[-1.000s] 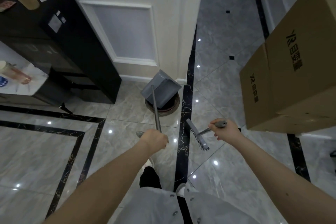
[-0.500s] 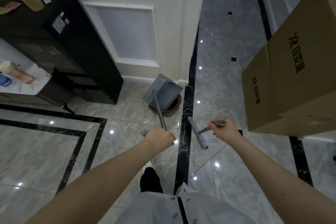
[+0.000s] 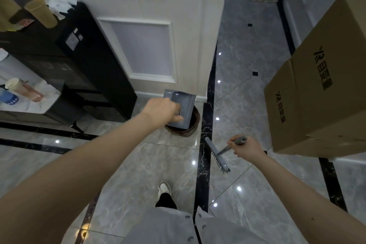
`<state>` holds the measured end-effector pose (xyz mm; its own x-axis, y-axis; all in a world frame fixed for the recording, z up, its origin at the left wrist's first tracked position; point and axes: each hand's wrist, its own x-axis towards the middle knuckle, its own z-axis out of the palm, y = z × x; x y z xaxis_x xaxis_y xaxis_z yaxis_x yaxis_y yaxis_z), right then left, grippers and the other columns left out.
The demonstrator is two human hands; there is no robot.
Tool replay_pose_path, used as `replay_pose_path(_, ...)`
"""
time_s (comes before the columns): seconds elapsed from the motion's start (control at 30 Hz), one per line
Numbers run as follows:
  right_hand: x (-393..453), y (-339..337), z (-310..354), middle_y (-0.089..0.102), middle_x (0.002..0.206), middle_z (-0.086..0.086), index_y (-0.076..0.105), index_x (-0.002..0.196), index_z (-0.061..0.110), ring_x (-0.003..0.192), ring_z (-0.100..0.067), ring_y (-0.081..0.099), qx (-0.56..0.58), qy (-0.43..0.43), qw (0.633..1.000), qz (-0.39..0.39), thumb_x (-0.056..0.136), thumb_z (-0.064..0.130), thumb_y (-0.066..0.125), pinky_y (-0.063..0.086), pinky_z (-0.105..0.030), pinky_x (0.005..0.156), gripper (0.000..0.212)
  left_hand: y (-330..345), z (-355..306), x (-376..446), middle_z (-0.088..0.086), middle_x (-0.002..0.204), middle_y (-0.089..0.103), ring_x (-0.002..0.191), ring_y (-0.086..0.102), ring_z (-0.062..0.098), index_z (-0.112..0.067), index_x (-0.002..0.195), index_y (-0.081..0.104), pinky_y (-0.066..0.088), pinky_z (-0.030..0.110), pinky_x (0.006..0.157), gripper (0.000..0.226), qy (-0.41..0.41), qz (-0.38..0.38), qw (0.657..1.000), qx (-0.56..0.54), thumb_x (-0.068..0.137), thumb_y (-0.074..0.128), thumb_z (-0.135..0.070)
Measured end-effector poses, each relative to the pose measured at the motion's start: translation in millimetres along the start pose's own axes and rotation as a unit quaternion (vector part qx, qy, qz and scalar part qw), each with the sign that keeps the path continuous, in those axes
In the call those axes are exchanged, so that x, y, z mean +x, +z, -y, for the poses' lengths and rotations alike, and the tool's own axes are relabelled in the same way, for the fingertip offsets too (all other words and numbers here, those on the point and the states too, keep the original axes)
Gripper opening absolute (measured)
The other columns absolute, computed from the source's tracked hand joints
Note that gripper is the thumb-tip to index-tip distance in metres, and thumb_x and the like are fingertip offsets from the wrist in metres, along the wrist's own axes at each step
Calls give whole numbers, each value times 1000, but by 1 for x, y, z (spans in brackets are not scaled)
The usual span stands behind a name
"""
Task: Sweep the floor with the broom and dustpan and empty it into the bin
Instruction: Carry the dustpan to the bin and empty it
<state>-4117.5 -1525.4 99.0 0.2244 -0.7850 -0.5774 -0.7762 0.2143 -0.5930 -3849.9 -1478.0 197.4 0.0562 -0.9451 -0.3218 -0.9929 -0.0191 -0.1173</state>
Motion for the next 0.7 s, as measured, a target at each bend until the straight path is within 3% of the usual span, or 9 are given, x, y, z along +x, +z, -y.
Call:
replay_pose_path(0.07,4,3,13,69,93,-17,68,87,5,86,-27,65,-16,-6,1000,10,91,21,59,52,-35,78,18,-19,32,-3,10,98,66,93,62,29,-20,110,62,43,32,70,44,-51,-41,994,-84,86,51,-55)
replay_pose_path(0.13,8,6,25,70,92,-16,68,82,10,83,-27,66,-22,-6,1000,16,90,23,60,51,-33,72,17,-32,68,-10,8,82,64,77,61,26,-18,104,66,47,31,67,41,-129,-81,964,-216,83,57,-52)
replay_pose_path(0.23,18,14,46,70,93,-21,67,95,-1,73,-21,62,-30,6,999,8,88,27,61,54,-35,68,29,-35,119,-25,4,57,54,47,48,18,-13,88,68,40,26,47,32,-237,-124,878,-396,83,62,-45)
replay_pose_path(0.3,21,20,63,71,88,-20,66,99,-2,67,-21,62,-33,14,999,4,88,29,61,54,-33,62,34,-36,149,-34,5,53,50,41,42,16,-12,87,69,35,25,41,29,-283,-158,818,-475,82,65,-40)
replay_pose_path(0.37,25,28,83,71,80,-18,66,97,0,65,-24,64,-42,11,999,3,88,32,62,56,-34,62,33,-37,176,-41,5,52,48,39,38,15,-10,85,70,32,24,38,28,-307,-176,790,-501,82,66,-38)
replay_pose_path(0.5,30,47,122,66,63,-11,66,85,4,53,-19,61,-85,-22,996,1,89,41,58,53,-30,55,38,-26,222,-54,3,52,51,42,45,15,-16,80,69,38,25,41,28,-306,-168,807,-477,78,69,-44)
replay_pose_path(0.6,39,69,149,61,62,-10,57,69,8,50,-17,59,-88,-30,996,6,90,40,59,48,-21,43,39,-4,256,-64,-1,61,61,54,55,12,-22,75,68,46,27,53,31,-310,-158,864,-363,70,72,-52)
replay_pose_path(0.7,52,95,170,62,63,-9,65,80,4,49,-16,61,-85,-18,996,26,89,37,61,51,-23,45,35,24,283,-72,-6,68,61,65,55,12,-24,86,70,43,26,55,31,-279,-155,913,-252,73,68,-52)
